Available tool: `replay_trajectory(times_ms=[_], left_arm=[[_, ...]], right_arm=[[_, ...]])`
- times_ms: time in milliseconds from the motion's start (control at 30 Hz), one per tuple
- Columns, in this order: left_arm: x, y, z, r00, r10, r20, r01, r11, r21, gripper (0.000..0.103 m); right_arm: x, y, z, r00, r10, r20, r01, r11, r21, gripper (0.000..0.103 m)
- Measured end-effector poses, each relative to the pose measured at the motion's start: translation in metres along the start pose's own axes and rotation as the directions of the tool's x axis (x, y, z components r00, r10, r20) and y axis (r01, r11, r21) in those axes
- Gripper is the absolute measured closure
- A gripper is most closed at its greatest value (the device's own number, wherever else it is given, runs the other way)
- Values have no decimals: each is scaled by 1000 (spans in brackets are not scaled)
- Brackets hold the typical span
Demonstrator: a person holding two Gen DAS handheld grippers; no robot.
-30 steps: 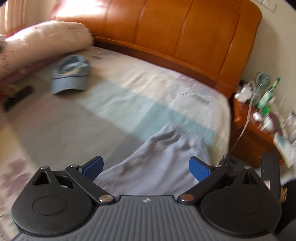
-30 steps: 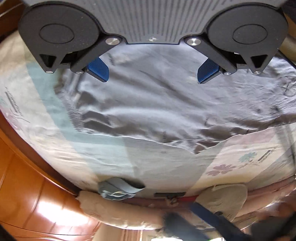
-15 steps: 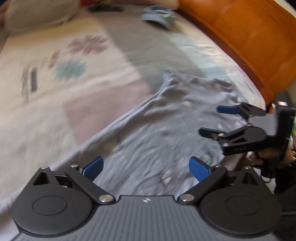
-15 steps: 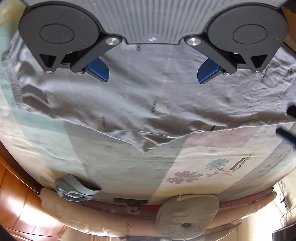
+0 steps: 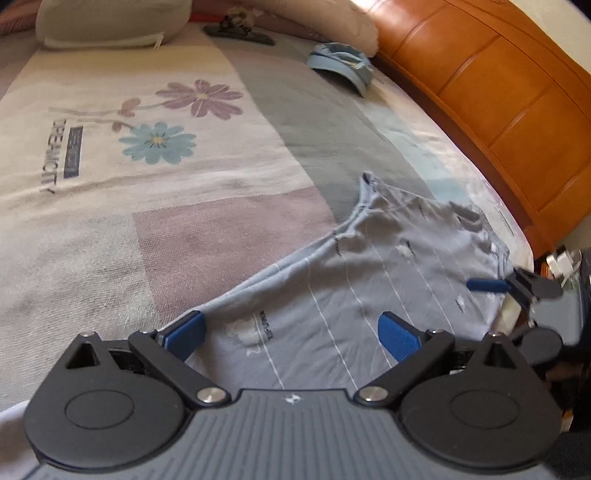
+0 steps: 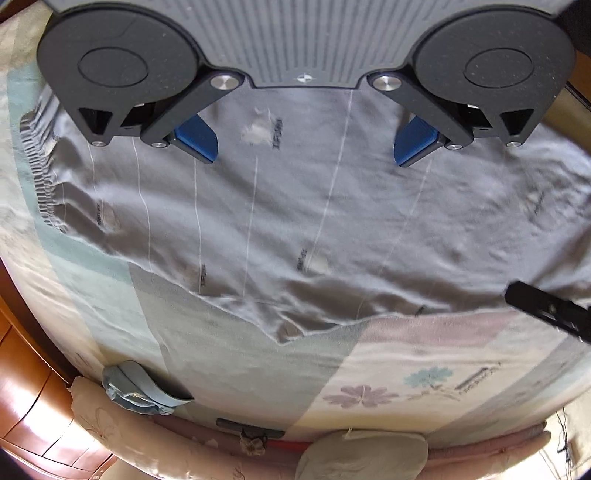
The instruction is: Fold clothes
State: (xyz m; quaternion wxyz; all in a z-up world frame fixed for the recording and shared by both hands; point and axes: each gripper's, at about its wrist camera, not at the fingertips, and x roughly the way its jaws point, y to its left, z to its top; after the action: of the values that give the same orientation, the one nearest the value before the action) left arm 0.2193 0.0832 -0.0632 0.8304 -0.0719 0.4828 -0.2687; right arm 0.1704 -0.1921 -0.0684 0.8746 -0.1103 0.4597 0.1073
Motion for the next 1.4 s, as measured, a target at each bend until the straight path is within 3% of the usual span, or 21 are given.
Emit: replay_trajectory(times_ms=[67,167,300,400,500,667,933,1133,1233,1333,1400], left_arm=[[-11,-4,-9,1000,24,7,-24,999,45,4],[-25,-5,-29,991,124,44,-129,984,121,4],[-38,-6,-61,943,319,90,-331,914,233,4],[-47,-2,-80,915,395,89,-404,881,245,4],[-59,2,-98,892,442,91,-451,870,199,4],[-74,12,-123,880,470,69,-473,880,46,3],[-85,12,-119,864,494,97,-495,869,-19,3],[-88,18,-143,875,482,41,-477,874,-97,2],[-95,17,-142,892,451,13,-448,890,-86,2],[-107,23,-122,887,456,65,-450,888,-92,2],[-112,28,-111,883,455,115,-447,890,-93,2]], right_arm=[[-2,2,1,1000,-3,7,3,1000,-10,0],[-8,11,6,997,43,63,-39,998,-58,0],[-5,30,8,990,118,82,-104,981,-166,0],[2,37,1,990,133,56,-119,970,-212,0],[1,30,-4,987,152,57,-141,976,-166,0],[0,28,-13,985,165,54,-156,977,-148,0],[3,27,-9,983,181,34,-172,970,-170,0],[2,28,-8,984,176,25,-169,971,-167,0],[3,28,-2,985,173,-9,-172,973,-154,0],[4,24,16,979,195,-60,-199,977,-79,0],[-2,24,30,972,232,-24,-233,971,-52,0]])
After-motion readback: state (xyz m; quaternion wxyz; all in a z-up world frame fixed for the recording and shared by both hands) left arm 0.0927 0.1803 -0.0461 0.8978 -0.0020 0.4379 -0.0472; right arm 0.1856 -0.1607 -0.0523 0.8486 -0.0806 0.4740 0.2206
